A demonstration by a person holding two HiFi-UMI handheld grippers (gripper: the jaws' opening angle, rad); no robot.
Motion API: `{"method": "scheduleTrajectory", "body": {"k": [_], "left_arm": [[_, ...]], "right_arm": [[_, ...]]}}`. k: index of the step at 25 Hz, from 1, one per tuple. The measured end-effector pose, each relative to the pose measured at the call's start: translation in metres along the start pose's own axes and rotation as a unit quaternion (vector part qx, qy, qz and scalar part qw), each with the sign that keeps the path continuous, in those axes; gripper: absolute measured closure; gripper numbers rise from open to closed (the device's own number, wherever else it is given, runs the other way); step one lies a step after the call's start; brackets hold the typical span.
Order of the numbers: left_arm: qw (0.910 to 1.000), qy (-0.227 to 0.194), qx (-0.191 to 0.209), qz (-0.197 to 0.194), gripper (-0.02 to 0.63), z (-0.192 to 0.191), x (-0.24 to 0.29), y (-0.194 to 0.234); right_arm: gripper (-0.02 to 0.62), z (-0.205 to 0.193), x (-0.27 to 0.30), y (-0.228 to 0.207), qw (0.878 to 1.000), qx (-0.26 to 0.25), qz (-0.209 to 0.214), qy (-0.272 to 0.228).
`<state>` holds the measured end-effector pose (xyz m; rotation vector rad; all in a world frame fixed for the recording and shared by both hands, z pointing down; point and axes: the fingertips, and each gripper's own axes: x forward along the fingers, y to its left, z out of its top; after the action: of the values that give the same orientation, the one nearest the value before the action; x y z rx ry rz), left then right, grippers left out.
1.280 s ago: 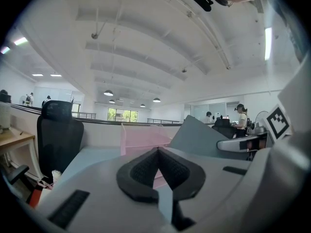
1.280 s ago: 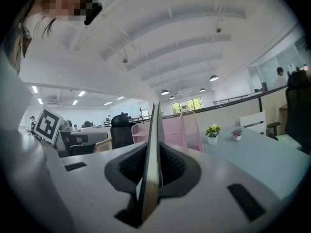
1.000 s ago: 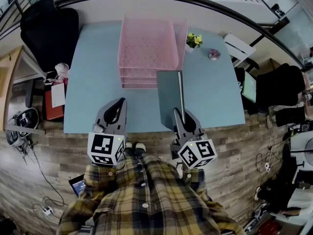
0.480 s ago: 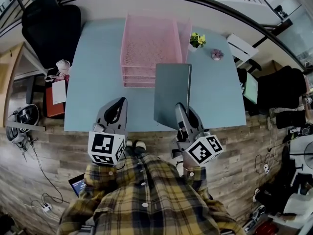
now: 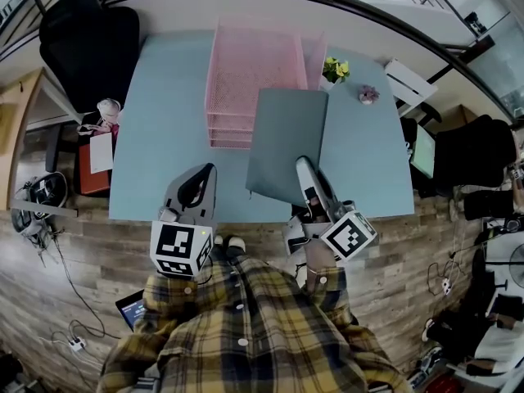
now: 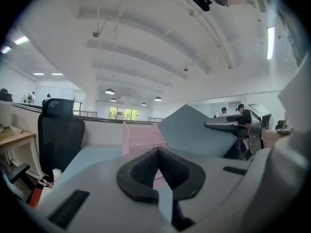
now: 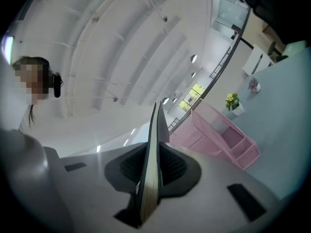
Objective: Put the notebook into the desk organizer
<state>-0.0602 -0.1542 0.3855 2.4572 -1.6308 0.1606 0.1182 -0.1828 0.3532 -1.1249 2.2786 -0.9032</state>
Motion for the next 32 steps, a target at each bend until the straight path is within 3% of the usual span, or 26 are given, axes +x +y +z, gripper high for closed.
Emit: {"method": "scheduleTrajectory", "body": {"k": [4, 11, 23, 32], "left_arm": [[1.0000, 0.002, -0.001, 0.002, 0.612, -0.001, 0.003, 0.005], [0.9999, 0.006, -0.005, 0.007, 0.612, -0.001, 0.013, 0.015], [0.9998, 0.011, -0.011, 0.014, 0.612, -0.003, 0.026, 0.032], [0.9998, 0.013, -0.014, 0.011, 0.612, -0.004, 0.033, 0.038]], "right_arm": [[0.534, 0.001, 0.018, 0.004, 0.999, 0.037, 0.034, -0.008], [0.534, -0.008, 0.043, -0.021, 0.990, 0.135, 0.030, -0.013], [0.534, -0.029, 0.079, -0.059, 0.947, 0.318, 0.017, -0.045], [0.534, -0.041, 0.092, -0.077, 0.927, 0.371, -0.013, -0.061]]}}
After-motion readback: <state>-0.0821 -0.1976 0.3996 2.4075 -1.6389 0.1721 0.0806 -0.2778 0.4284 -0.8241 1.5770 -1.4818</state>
